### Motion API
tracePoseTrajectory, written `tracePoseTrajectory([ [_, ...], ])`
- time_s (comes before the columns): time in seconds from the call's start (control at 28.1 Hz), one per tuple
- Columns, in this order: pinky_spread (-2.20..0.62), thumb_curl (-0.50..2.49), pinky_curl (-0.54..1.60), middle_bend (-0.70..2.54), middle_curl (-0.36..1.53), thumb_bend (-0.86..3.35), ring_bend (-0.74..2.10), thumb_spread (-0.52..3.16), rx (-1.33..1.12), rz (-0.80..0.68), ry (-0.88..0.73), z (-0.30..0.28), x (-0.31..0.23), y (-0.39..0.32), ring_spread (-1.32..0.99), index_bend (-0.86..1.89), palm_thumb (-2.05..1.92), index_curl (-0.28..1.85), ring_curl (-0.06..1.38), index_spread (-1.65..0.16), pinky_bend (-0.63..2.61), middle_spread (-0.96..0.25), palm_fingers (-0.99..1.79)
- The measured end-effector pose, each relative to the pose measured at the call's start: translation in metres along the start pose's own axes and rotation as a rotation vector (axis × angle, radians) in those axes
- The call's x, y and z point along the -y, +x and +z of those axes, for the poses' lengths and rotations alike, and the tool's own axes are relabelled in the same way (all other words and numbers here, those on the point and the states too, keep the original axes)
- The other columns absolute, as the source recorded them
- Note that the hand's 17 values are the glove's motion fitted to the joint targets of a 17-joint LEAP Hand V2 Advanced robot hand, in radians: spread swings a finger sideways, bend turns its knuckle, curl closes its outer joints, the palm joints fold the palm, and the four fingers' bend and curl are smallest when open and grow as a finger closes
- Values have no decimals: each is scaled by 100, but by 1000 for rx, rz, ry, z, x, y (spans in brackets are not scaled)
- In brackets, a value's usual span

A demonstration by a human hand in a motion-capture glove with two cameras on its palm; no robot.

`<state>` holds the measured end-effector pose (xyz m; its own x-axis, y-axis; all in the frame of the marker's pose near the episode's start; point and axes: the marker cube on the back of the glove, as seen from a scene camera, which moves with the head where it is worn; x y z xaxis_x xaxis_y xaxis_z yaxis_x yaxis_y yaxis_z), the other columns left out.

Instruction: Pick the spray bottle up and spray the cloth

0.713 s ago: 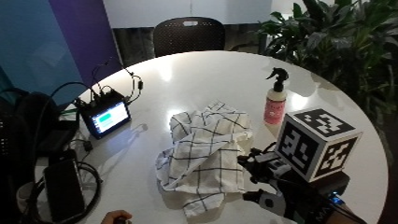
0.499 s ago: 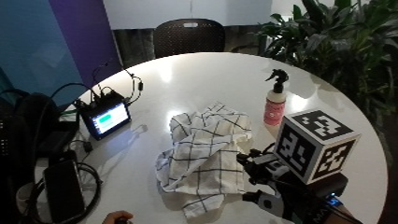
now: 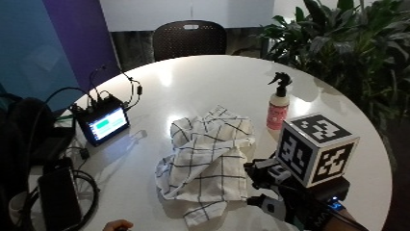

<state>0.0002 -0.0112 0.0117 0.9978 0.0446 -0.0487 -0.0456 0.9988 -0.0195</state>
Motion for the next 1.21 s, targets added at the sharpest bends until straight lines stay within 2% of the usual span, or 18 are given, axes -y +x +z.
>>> tracePoseTrajectory([
  [0.43, 27, 17, 25, 23, 28, 15, 39, 120, 39, 103, 74, -13, 18, 31, -6, 17, 50, 24, 24, -43, 24, -6, 53],
  [0.75, 24, 20, 27, 25, 31, 13, 46, 124, 48, 249, 303, -51, 61, 67, -7, 15, 54, 26, 28, -40, 22, -7, 77],
  [1.21, 16, 22, 27, 32, 38, 10, 48, 127, 99, 485, 325, -72, 108, 113, -10, 14, 59, 30, 34, -34, 16, -11, 96],
])
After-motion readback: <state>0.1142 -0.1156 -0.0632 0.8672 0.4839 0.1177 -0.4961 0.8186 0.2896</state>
